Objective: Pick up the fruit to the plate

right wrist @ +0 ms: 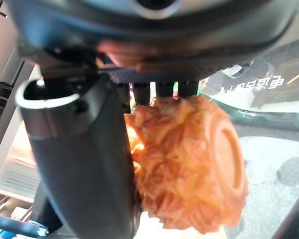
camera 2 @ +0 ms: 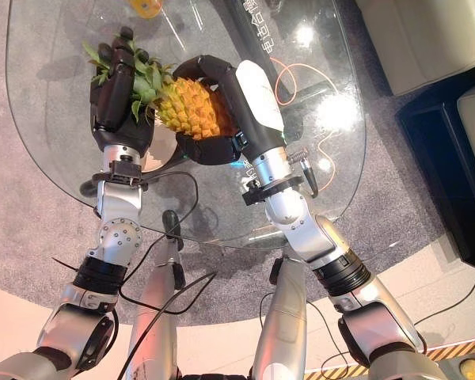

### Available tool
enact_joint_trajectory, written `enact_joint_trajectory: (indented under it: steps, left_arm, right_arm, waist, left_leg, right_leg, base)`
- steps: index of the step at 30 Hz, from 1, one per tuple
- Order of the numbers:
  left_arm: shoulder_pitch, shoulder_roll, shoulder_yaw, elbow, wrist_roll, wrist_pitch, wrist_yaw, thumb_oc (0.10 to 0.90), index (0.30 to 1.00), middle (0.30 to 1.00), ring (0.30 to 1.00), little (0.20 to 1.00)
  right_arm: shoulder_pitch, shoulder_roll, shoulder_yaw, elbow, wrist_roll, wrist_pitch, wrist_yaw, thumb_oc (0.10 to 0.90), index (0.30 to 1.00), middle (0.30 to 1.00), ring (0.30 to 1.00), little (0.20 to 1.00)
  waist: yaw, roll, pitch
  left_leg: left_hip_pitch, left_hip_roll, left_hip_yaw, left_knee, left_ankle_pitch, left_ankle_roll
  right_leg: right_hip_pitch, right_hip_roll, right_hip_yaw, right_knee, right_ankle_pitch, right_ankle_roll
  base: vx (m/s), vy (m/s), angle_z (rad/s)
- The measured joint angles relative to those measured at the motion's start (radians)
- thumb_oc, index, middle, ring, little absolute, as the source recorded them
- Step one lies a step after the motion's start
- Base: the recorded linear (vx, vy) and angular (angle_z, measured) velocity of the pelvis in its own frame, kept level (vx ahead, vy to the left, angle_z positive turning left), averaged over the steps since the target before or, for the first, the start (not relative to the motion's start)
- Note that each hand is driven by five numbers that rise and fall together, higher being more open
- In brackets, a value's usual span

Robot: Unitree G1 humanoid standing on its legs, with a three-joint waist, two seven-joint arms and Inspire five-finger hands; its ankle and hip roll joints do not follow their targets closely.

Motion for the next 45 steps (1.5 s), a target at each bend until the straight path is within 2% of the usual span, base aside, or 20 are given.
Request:
enact_joint_trajectory:
  steps: [1, 2, 12, 29, 38, 45]
  left_arm:
    - [0.0, 0.0, 0.0, 0.0, 0.001, -0.001, 0.0, 0.1, 0.3, 0.3, 0.3, 0.2]
    - [-0.001, 0.0, 0.0, 0.0, 0.001, -0.001, 0.0, 0.1, 0.3, 0.3, 0.3, 0.2]
    - [-0.019, 0.0, 0.019, 0.0, 0.001, -0.022, 0.0, 0.1, 0.3, 0.3, 0.3, 0.2]
    - [-0.019, -0.001, 0.017, 0.0, 0.048, -0.046, 0.01, 0.1, 0.3, 0.3, 0.3, 0.2]
    - [-0.02, -0.008, 0.008, 0.0, 0.126, -0.095, 0.116, 0.1, 0.3, 0.3, 0.3, 0.2]
    - [-0.02, -0.045, 0.009, 0.0, 0.161, -0.139, 0.207, 0.1, 0.3, 0.3, 0.3, 0.2]
  right_arm:
    - [0.0, 0.0, 0.0, 0.0, 0.0, 0.0, 0.0, 0.525, 0.665, 0.665, 0.665, 0.625]
    - [0.0, 0.0, 0.0, 0.0, 0.0, -0.001, 0.0, 0.8, 0.9, 0.9, 0.9, 0.9]
    - [0.001, 0.012, 0.008, -0.002, 0.0, -0.03, -0.006, 0.8, 0.9, 0.9, 0.9, 0.9]
    - [0.001, 0.013, 0.008, -0.002, -0.001, -0.036, -0.007, 0.8, 0.9, 0.9, 0.9, 0.9]
    - [0.001, 0.022, 0.012, -0.002, -0.001, -0.042, -0.016, 0.8, 0.9, 0.9, 0.9, 0.9]
    - [0.0, 0.025, 0.012, -0.002, -0.003, -0.045, -0.035, 0.8, 0.9, 0.9, 0.9, 0.9]
  waist:
    - [0.0, 0.0, 0.0]
    - [0.0, 0.0, 0.0]
    - [0.0, 0.0, 0.0]
    - [-0.001, 0.0, 0.0]
    - [-0.001, 0.0, 0.0]
    - [0.0, 0.0, 0.0]
  left_leg:
    - [0.0, 0.0, 0.0, 0.0, 0.0, 0.0]
    - [0.0, 0.0, 0.0, 0.0, 0.0, 0.0]
    - [-0.002, 0.0, 0.0, -0.001, 0.0, 0.0]
    - [-0.013, 0.0, 0.0, -0.001, 0.0, 0.0]
    - [-0.013, 0.0, -0.001, 0.001, 0.0, 0.0]
    - [-0.013, 0.0, -0.002, 0.001, 0.0, 0.0]
  right_leg:
    - [0.0, 0.0, 0.0, 0.0, 0.0, 0.0]
    - [0.0, 0.0, 0.0, 0.0, 0.0, 0.0]
    - [-0.001, 0.0, 0.0, -0.002, 0.0, 0.0]
    - [-0.012, 0.0, 0.0, -0.001, 0.0, 0.0]
    - [-0.012, 0.0, 0.0, 0.001, 0.0, 0.0]
    - [-0.012, 0.0, 0.0, 0.002, 0.0, 0.0]
  base:
    - [0.0, 0.0, 0.0]
    - [0.0, 0.0, 0.0]
    - [0.0, 0.0, 0.0]
    - [0.0, 0.0, 0.0]
    - [0.0, 0.0, 0.0]
    - [0.0, 0.0, 0.0]
